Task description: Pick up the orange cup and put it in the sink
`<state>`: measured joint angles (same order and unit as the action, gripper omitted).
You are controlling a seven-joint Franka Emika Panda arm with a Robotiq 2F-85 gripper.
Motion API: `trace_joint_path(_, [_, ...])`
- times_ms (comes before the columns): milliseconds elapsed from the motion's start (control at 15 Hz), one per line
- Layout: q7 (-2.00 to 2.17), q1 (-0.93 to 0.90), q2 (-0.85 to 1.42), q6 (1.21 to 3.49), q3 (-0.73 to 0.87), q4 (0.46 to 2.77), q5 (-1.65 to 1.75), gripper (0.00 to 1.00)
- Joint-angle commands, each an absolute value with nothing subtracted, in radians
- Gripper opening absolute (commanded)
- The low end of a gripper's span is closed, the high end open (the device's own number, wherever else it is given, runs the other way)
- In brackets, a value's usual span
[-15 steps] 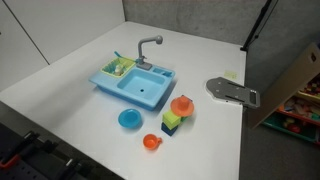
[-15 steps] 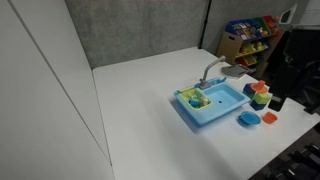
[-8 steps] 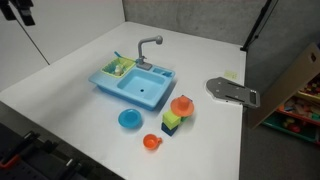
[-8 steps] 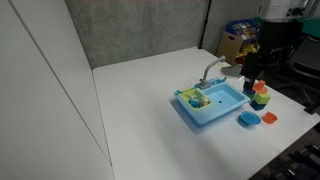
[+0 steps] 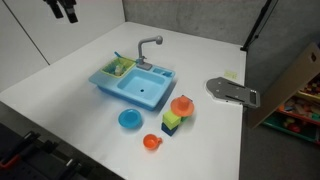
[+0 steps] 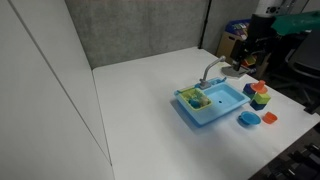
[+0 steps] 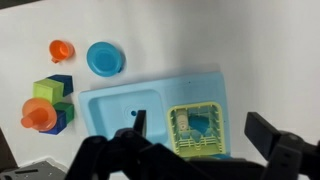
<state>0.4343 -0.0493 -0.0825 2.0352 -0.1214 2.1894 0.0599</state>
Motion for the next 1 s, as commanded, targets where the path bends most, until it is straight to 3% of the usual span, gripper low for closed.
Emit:
trace_joint_path(0, [0.479,-0.014,-0.065,2.081,-0.073,2.159,0.103,1.0])
trace_joint_path(933, [0.674,0.148,0.061,2.215,0.131,2.15,0.377,1.0])
